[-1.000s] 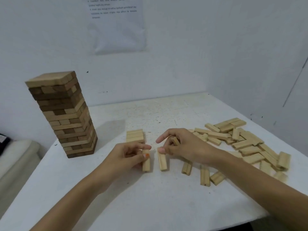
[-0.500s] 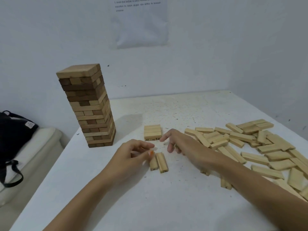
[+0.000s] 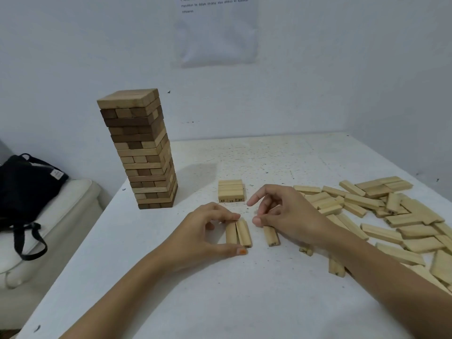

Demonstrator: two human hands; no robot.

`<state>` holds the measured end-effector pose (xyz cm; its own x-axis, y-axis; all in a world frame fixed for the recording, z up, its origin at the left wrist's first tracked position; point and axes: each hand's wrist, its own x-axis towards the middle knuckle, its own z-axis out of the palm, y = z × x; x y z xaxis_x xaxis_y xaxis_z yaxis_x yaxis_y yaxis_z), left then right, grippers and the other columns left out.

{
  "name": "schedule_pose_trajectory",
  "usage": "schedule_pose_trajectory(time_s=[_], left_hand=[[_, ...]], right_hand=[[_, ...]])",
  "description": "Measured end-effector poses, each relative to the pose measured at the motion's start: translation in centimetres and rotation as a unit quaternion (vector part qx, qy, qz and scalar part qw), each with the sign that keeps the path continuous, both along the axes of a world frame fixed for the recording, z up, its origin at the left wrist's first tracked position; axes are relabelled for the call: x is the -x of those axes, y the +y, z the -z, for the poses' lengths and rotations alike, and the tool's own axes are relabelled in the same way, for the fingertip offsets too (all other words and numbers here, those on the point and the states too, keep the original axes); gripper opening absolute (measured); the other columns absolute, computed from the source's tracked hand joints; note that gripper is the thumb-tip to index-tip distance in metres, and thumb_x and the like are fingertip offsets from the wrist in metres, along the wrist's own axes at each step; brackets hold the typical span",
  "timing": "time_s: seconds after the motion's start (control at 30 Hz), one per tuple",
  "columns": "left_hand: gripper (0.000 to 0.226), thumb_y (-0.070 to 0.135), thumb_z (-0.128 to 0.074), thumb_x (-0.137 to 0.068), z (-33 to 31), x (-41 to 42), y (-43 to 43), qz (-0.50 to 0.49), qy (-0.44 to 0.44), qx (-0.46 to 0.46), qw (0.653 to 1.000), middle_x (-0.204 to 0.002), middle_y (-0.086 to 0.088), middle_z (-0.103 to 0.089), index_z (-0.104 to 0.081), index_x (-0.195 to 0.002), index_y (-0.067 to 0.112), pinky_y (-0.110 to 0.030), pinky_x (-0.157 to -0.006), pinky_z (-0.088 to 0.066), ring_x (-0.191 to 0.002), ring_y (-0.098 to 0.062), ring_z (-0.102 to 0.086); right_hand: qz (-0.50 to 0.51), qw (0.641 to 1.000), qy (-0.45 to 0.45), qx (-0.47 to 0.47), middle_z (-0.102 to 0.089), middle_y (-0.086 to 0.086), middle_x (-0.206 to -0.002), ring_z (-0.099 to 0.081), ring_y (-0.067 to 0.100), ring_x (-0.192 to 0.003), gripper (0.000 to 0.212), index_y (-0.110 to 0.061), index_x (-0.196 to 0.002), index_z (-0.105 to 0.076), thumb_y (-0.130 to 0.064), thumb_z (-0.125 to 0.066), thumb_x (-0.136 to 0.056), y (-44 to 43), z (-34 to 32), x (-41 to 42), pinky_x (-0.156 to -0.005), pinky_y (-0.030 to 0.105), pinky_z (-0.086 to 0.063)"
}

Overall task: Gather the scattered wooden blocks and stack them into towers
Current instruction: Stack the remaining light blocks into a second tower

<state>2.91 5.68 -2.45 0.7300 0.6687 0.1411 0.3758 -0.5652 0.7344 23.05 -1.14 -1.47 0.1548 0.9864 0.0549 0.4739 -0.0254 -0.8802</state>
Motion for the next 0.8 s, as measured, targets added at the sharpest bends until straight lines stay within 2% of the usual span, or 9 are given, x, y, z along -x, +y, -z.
schedule_pose_trajectory(time_s=[0.07,0.13,0.2,0.3,0.37,0.43,0.5,0.67,0.8], left_hand=[[0.05,0.037,-0.086,-0.064,0.1,-0.1,-0.2,-0.003,-0.016,-0.004,1.0,-0.104,0.019,-0.06,-0.068,-0.111,0.033,-0.01,-0.082,-0.039,-0.099,0.001,-0.053],[0.048,0.038,-0.085,-0.065,0.2,-0.2,-0.2,-0.004,-0.023,-0.011,1.0,-0.104,0.02,-0.06,-0.068,-0.11,0.035,-0.011,-0.082,-0.039,-0.1,-0.001,-0.054],[0.053,0.039,-0.085,-0.064,0.3,-0.2,-0.2,0.003,-0.023,-0.016,1.0,-0.107,0.021,-0.06,-0.066,-0.113,0.035,-0.01,-0.083,-0.039,-0.105,-0.001,-0.054],[0.065,0.042,-0.086,-0.062,0.2,0.1,0.0,0.027,-0.004,0.003,1.0,-0.116,0.021,-0.059,-0.061,-0.122,0.033,-0.011,-0.089,-0.039,-0.113,0.0,-0.052],[0.067,0.039,-0.086,-0.064,-0.1,0.3,0.3,0.041,0.007,0.017,0.999,-0.12,0.021,-0.059,-0.059,-0.125,0.032,-0.013,-0.093,-0.04,-0.115,0.001,-0.052],[0.064,0.032,-0.086,-0.066,-0.3,0.4,0.4,0.036,0.0,0.026,0.999,-0.118,0.02,-0.062,-0.061,-0.124,0.029,-0.014,-0.093,-0.042,-0.113,0.004,-0.054],[0.06,0.029,-0.087,-0.066,-0.4,0.3,0.4,0.024,-0.01,0.028,0.999,-0.116,0.019,-0.064,-0.063,-0.121,0.028,-0.017,-0.093,-0.044,-0.11,0.003,-0.055],[0.056,0.03,-0.087,-0.065,0.0,0.0,0.3,0.008,-0.023,0.022,0.999,-0.109,0.018,-0.067,-0.066,-0.116,0.029,-0.017,-0.089,-0.045,-0.106,0.001,-0.057],[0.054,0.027,-0.088,-0.064,0.1,-0.1,0.2,-0.002,-0.03,0.02,0.999,-0.105,0.018,-0.068,-0.068,-0.114,0.028,-0.013,-0.084,-0.044,-0.102,0.003,-0.058]], right_hand=[[0.021,0.998,-0.057,-0.012,-0.063,-0.006,-0.079,-0.055,0.002,-0.064,0.025,-0.032,-0.089,-0.066,-0.015,-0.081,-0.077,0.2,0.5,0.0,-0.069,0.017,-0.048],[0.042,0.993,-0.11,-0.019,-0.062,-0.007,-0.086,-0.052,0.001,-0.068,0.019,-0.031,-0.092,-0.065,-0.028,-0.078,-0.079,0.4,0.7,0.0,-0.066,0.015,-0.043],[0.049,0.992,-0.113,0.003,-0.061,-0.007,-0.089,-0.052,0.002,-0.07,0.017,-0.029,-0.096,-0.064,-0.039,-0.071,-0.084,0.4,0.1,-0.3,-0.065,0.016,-0.042],[-0.05,0.986,-0.114,0.113,-0.053,-0.012,-0.107,-0.053,0.0,-0.086,0.041,-0.038,-0.114,-0.057,-0.047,-0.074,-0.078,-0.6,-1.6,-1.6,-0.076,0.017,-0.044],[-0.14,0.963,-0.153,0.171,-0.045,-0.017,-0.116,-0.051,-0.002,-0.096,0.063,-0.043,-0.126,-0.047,-0.039,-0.081,-0.073,-1.3,-2.4,-2.2,-0.082,0.016,-0.046],[-0.163,0.962,-0.155,0.153,-0.045,-0.016,-0.115,-0.053,-0.004,-0.093,0.069,-0.043,-0.128,-0.046,-0.03,-0.085,-0.071,-1.3,-2.4,-2.2,-0.082,0.015,-0.049],[-0.147,0.974,-0.135,0.106,-0.05,-0.014,-0.109,-0.055,-0.007,-0.085,0.065,-0.04,-0.123,-0.051,-0.026,-0.086,-0.07,-1.0,-1.9,-1.8,-0.08,0.013,-0.05],[-0.141,0.983,-0.113,0.042,-0.057,-0.013,-0.109,-0.059,0.002,-0.089,0.061,-0.041,-0.116,-0.055,-0.027,-0.088,-0.067,-0.4,-0.7,-1.3,-0.083,0.022,-0.053],[-0.129,0.985,-0.114,0.01,-0.061,-0.013,-0.105,-0.061,0.003,-0.085,0.068,-0.04,-0.118,-0.055,-0.029,-0.091,-0.061,-0.1,-0.3,-0.9,-0.081,0.022,-0.054]])
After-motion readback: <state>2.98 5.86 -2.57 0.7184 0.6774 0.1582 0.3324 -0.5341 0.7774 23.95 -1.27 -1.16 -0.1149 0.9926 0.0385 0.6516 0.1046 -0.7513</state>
